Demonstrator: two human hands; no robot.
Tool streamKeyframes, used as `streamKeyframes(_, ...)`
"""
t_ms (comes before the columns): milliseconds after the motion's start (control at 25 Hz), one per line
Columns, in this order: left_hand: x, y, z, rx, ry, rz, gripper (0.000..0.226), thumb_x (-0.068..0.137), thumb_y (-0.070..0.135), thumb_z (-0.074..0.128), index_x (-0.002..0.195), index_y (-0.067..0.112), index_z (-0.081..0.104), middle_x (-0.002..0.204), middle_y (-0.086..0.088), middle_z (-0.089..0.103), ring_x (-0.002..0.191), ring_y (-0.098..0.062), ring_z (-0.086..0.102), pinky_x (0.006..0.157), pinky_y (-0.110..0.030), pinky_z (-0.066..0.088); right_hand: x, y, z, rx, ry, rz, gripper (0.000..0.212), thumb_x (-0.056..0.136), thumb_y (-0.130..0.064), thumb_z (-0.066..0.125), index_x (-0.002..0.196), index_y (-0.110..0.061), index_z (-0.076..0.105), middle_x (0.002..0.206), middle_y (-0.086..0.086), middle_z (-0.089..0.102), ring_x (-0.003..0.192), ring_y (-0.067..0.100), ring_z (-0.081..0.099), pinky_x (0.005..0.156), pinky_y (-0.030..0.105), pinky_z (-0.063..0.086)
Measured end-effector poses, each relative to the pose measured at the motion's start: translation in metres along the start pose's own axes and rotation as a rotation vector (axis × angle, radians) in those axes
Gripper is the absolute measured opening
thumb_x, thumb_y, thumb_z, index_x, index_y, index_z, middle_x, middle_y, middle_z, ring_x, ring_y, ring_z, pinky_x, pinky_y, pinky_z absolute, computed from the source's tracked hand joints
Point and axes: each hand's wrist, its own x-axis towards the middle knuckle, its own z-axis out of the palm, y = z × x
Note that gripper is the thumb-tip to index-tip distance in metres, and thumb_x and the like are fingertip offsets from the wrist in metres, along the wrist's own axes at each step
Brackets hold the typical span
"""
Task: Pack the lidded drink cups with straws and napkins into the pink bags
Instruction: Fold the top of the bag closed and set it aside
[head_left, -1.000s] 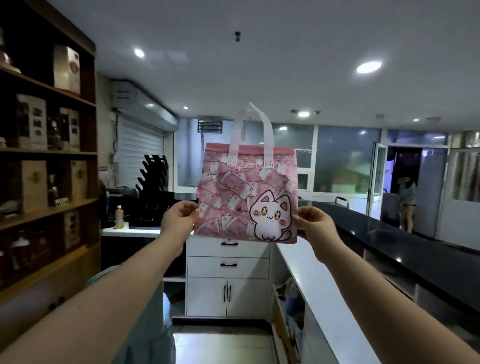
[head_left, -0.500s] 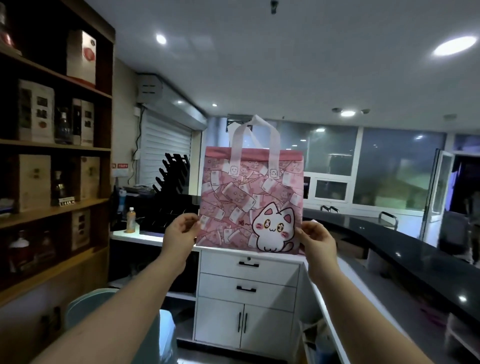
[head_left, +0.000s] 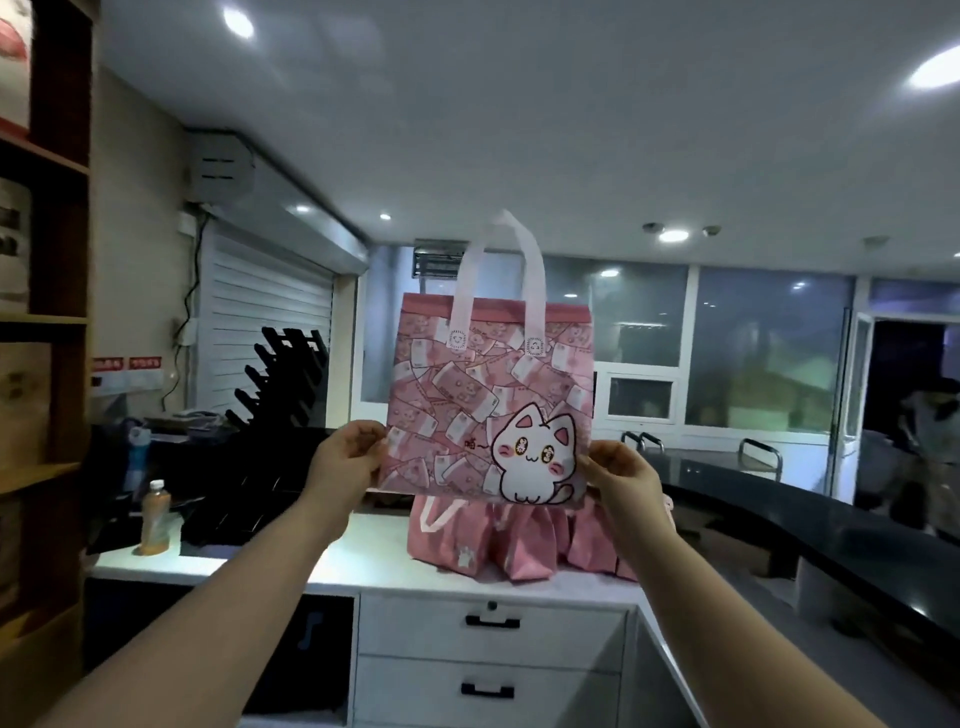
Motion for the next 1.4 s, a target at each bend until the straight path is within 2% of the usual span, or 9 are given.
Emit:
streamKeyframes(160, 0.079, -0.072, 0.025, -0.017, -0.004, -0.035, 0.017, 0.091, -0.003, 0.058, 0.089, 0.013, 0.061, 0.091, -0.008, 0.067, 0.076, -0.020, 0.063, 0.058, -0.025, 0.051, 0.080, 0.057, 0.004, -0.043, 0.042, -0.021, 0.006, 0.085, 0.002, 0.064, 0.087, -0.003, 0.063, 0.081, 0.012, 0.069, 0.072, 0.023, 0.066, 0.064, 0.033, 0.055)
streamKeyframes(280, 0.137, -0.132, 0.054, -0.021, 0.034, -0.075, 0.022, 0.089, -0.006, 0.058, 0.087, 0.016, 0.061, 0.090, -0.005, 0.067, 0.083, -0.023, 0.063, 0.073, -0.035, 0.053, 0.152, 0.102, 0.002, -0.061, 0.054, -0.002, 0.007, 0.084, 0.003, 0.065, 0.088, -0.003, 0.063, 0.083, 0.013, 0.068, 0.077, 0.024, 0.065, 0.074, 0.040, 0.057)
streamKeyframes(480, 0.241, -0.201, 0.114, 0.044, 0.010, -0.053, 0.019, 0.089, -0.003, 0.060, 0.083, 0.015, 0.061, 0.083, -0.005, 0.063, 0.076, -0.020, 0.061, 0.068, -0.029, 0.055, 0.284, 0.165, -0.004, -0.057, 0.097, 0.028, 0.015, 0.083, 0.007, 0.064, 0.083, -0.008, 0.063, 0.078, 0.009, 0.064, 0.072, 0.023, 0.061, 0.067, 0.036, 0.054)
streamKeyframes(600, 0.328, -0.227, 0.152, 0.108, -0.005, -0.026, 0.015, 0.088, 0.004, 0.064, 0.085, 0.018, 0.062, 0.087, -0.005, 0.064, 0.085, -0.023, 0.062, 0.082, -0.037, 0.055, 0.381, 0.182, -0.003, -0.070, 0.097, 0.030, 0.014, 0.084, 0.006, 0.065, 0.084, -0.008, 0.063, 0.080, 0.008, 0.065, 0.071, 0.022, 0.062, 0.062, 0.033, 0.053)
streamKeyframes(760, 0.417, -0.279, 0.185, 0.146, 0.077, -0.020, 0.011, 0.088, 0.007, 0.066, 0.090, 0.018, 0.062, 0.090, -0.002, 0.064, 0.086, -0.018, 0.061, 0.085, -0.032, 0.052, 0.496, 0.222, 0.012, -0.125, 0.145, 0.015, 0.019, 0.083, 0.009, 0.064, 0.084, -0.011, 0.066, 0.084, 0.008, 0.067, 0.076, 0.021, 0.064, 0.068, 0.031, 0.055)
streamKeyframes(1000, 0.516, -0.398, 0.186, 0.174, 0.121, -0.105, 0.017, 0.090, -0.007, 0.056, 0.090, 0.009, 0.060, 0.084, 0.001, 0.060, 0.077, -0.011, 0.054, 0.059, -0.005, 0.044, 0.595, 0.349, 0.055, -0.186, 0.211, 0.112, 0.016, 0.082, 0.003, 0.065, 0.087, -0.011, 0.069, 0.079, 0.008, 0.067, 0.070, 0.023, 0.062, 0.060, 0.029, 0.052)
streamKeyframes(1160, 0.607, -0.459, 0.175, 0.179, 0.078, -0.132, 0.030, 0.090, -0.008, 0.055, 0.079, 0.019, 0.058, 0.080, 0.001, 0.060, 0.074, -0.014, 0.052, 0.059, -0.010, 0.045, 0.661, 0.403, 0.090, -0.262, 0.208, 0.110, 0.011, 0.083, -0.003, 0.067, 0.087, -0.013, 0.068, 0.083, 0.007, 0.069, 0.076, 0.022, 0.066, 0.057, 0.025, 0.051)
streamKeyframes(1280, 0.675, -0.499, 0.181, 0.146, 0.138, -0.201, 0.028, 0.088, -0.009, 0.053, 0.080, 0.017, 0.061, 0.082, -0.001, 0.062, 0.080, -0.017, 0.054, 0.072, -0.024, 0.045, 0.721, 0.431, 0.123, -0.341, 0.204, 0.121, 0.016, 0.085, -0.003, 0.064, 0.099, -0.011, 0.067, 0.088, 0.001, 0.068, 0.081, 0.018, 0.064, 0.054, 0.017, 0.045)
streamKeyframes(1400, 0.727, -0.536, 0.207, 0.168, 0.184, -0.203, 0.031, 0.086, -0.007, 0.055, 0.076, 0.022, 0.059, 0.078, 0.005, 0.062, 0.078, -0.016, 0.056, 0.067, -0.021, 0.043, 0.765, 0.475, 0.160, -0.419, 0.033, 0.259, 0.046, 0.087, -0.011, 0.063, 0.131, -0.019, 0.051, 0.119, -0.001, 0.060, 0.101, 0.016, 0.058, 0.074, 0.026, 0.047)
